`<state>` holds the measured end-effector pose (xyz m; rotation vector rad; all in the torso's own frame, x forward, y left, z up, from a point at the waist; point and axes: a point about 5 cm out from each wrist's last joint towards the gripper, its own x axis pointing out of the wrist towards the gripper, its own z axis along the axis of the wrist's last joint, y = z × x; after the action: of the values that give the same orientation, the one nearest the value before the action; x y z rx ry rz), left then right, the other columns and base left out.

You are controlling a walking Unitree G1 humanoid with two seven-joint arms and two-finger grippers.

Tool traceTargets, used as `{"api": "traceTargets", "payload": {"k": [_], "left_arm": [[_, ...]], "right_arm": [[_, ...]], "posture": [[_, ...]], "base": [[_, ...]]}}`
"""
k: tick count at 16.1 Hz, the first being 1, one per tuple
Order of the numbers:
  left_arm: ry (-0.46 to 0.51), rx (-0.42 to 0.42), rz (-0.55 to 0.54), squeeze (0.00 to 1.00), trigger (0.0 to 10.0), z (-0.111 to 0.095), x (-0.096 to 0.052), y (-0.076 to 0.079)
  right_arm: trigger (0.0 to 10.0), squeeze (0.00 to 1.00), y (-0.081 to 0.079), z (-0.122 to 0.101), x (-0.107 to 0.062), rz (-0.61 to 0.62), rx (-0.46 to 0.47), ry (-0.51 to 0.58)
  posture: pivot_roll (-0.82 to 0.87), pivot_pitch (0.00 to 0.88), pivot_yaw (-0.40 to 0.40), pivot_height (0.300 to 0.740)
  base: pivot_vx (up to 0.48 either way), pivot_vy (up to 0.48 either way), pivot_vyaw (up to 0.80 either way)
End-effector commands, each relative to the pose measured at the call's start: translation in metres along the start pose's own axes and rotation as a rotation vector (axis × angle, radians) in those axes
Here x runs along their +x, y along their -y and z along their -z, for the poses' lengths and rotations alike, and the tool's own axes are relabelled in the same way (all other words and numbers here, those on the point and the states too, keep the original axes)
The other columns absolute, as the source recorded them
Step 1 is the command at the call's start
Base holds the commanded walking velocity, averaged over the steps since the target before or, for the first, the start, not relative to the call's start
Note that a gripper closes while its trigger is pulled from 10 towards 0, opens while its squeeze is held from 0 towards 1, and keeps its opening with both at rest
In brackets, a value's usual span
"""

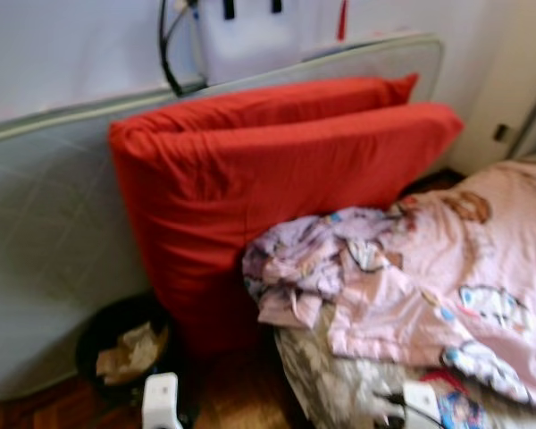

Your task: Clean up the room

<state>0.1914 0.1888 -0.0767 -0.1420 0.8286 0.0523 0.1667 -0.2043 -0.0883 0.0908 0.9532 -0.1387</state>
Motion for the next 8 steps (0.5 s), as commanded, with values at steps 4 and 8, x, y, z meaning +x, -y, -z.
{"api": "traceTargets", "payload": {"k": [4, 8], "left_arm": [[-0.010, 0.015, -0.018, 0.00, 10.0, 0.0000, -0.0008, -0.0064], [-0.017, 0.011, -0.023, 0.00, 10.0, 0.0009, -0.0009, -0.0066]], "right_arm": [[10.0, 0.00, -0.0047, -0.0001, 0.0006, -0.009, 0.014, -0.003], [10.0, 0.00, -0.0042, 0.0016, 0.0005, 0.003, 0.013, -0.014]], "posture": [[-0.01, 0.019, -0.030, 0.740], [-0.01, 0.025, -0.026, 0.740]], "base": [[0.000, 0.000, 0.00], [0.000, 0.167, 0.00]]}}
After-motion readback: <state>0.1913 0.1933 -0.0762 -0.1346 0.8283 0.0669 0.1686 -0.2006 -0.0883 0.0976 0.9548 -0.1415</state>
